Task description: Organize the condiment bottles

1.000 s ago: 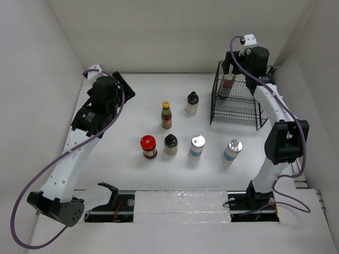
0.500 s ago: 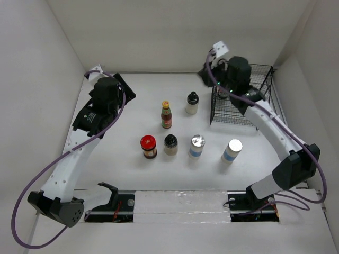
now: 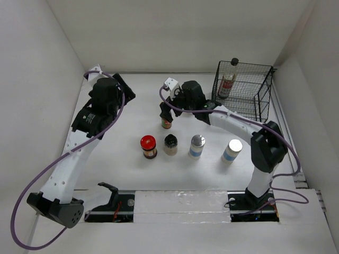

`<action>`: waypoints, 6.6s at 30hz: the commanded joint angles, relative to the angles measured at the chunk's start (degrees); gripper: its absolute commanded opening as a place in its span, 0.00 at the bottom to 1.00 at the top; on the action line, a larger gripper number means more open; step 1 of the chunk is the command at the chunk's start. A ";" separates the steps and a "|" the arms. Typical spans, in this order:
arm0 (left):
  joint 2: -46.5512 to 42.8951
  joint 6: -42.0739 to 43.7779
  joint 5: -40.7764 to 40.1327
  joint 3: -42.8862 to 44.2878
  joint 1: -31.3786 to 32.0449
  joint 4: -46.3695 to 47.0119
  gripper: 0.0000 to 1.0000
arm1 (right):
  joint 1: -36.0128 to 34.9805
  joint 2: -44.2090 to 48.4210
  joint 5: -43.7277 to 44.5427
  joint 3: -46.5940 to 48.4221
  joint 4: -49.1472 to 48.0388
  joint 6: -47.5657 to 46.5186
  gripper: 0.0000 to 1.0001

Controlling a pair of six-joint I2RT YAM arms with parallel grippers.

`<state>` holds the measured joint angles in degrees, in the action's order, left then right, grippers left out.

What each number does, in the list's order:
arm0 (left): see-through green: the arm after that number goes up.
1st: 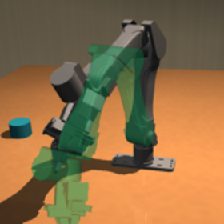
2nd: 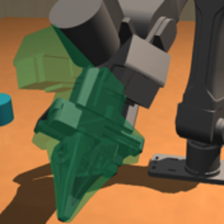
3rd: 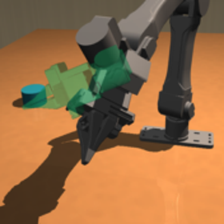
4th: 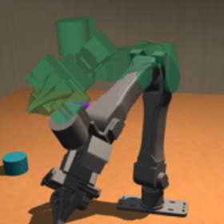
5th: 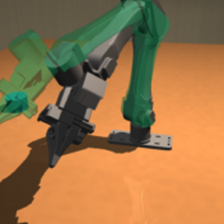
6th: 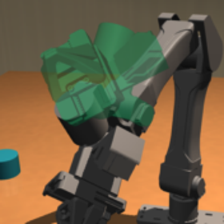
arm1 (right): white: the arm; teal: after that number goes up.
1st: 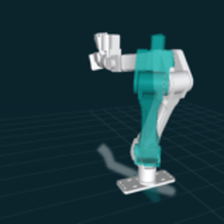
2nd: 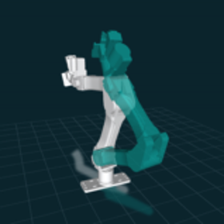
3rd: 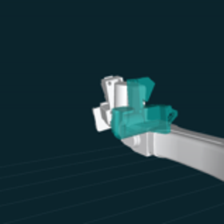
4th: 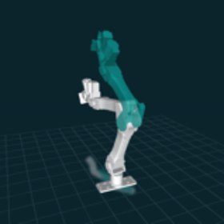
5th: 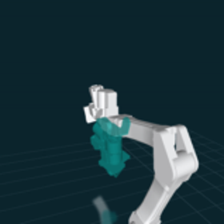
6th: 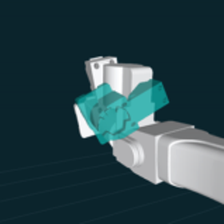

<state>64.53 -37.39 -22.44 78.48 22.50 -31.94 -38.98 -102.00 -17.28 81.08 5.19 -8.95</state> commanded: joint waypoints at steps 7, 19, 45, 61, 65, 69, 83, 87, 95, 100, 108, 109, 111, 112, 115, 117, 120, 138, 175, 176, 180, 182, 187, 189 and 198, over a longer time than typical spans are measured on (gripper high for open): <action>-2.83 -0.32 0.20 -0.17 0.26 1.18 0.69 | 0.67 -8.04 2.07 5.14 -12.22 1.13 0.83; -2.22 0.21 0.20 -0.69 0.26 1.70 0.69 | 2.24 1.15 2.95 9.17 -14.86 5.52 0.07; 2.79 -0.32 3.10 0.89 1.32 5.40 0.68 | 45.49 8.05 1.02 36.17 4.48 6.93 0.00; 4.99 -0.32 3.10 1.50 1.32 5.40 0.66 | 47.77 1.72 0.05 34.33 2.72 6.40 0.00; 5.60 -0.32 3.10 2.03 1.32 5.93 0.66 | 47.77 1.18 0.05 33.71 2.72 5.87 0.00; 6.75 -0.32 3.10 3.08 1.32 5.93 0.66 | 47.77 -0.13 -0.48 33.71 2.72 5.87 0.00; 7.27 -0.32 3.63 3.09 1.32 5.93 0.66 | 46.10 -2.85 1.11 26.59 -2.73 5.87 0.00; 7.27 -0.32 3.63 3.09 1.32 5.93 0.66 | 45.05 -2.86 2.16 26.59 -3.25 5.87 0.00; 7.27 -0.32 4.15 2.56 1.32 6.54 0.66 | 43.73 -6.64 4.97 36.09 -2.10 3.33 0.00; 6.75 -0.32 4.15 2.03 1.32 6.54 0.66 | 43.21 -6.11 5.68 34.94 -3.17 3.85 0.00; 5.60 -0.32 4.68 0.36 1.32 6.54 0.66 | 42.15 0.21 8.14 13.16 -8.78 5.87 0.00; 5.60 -0.32 4.68 0.36 1.32 6.54 0.66 | 42.15 0.22 8.14 11.57 -9.40 5.87 0.00; 5.60 -0.32 5.29 -0.16 1.32 6.54 0.66 | 42.15 1.01 8.66 8.67 -9.41 6.40 0.03; 5.60 -0.32 5.30 -0.17 1.32 6.02 0.66 | 42.15 1.71 9.27 7.87 -9.41 6.40 0.03; 5.60 -0.32 5.30 -0.78 1.32 6.02 0.66 | 41.62 2.24 9.80 5.50 -9.41 6.40 0.12; 5.08 -0.32 5.82 -0.78 1.32 6.02 0.66 | 41.62 2.94 10.33 3.83 -9.41 6.92 0.32; 4.55 -0.32 5.82 -1.49 1.32 6.02 0.66 | 41.62 3.64 10.33 3.03 -8.89 6.93 0.54; 2.97 -0.32 5.82 -2.10 1.32 7.07 0.46 | 25.46 15.35 7.62 0.58 -2.30 5.70 0.30; 0.68 1.26 5.30 -4.21 1.32 7.07 0.46 | 15.52 -8.04 9.81 7.16 0.26 5.08 0.53; 0.68 1.26 5.30 -4.21 1.32 7.07 0.46 | 15.52 -8.83 10.42 7.69 0.26 5.08 0.48; 0.15 1.26 4.77 -4.21 1.32 7.07 0.46 | 15.52 -8.32 10.42 7.69 0.26 6.22 0.10; 0.15 1.26 4.77 -4.21 1.32 7.07 0.46 | 15.52 -6.21 9.90 7.69 -0.26 6.83 0.08; 0.15 1.26 4.77 -4.21 1.32 7.07 0.46 | 17.53 5.72 6.30 13.29 -0.27 7.98 0.03; 0.15 1.26 4.77 -4.21 1.32 7.07 0.46 | 19.89 8.82 4.98 16.03 1.47 7.98 0.02; 1.21 1.26 4.77 -3.68 1.84 7.07 0.46 | 34.48 15.15 0.15 27.54 8.43 9.56 0.00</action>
<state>66.50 -36.88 -16.86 74.59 23.88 -25.96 -8.05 -88.77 -14.70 105.38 15.25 -0.78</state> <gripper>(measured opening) 0.455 0.359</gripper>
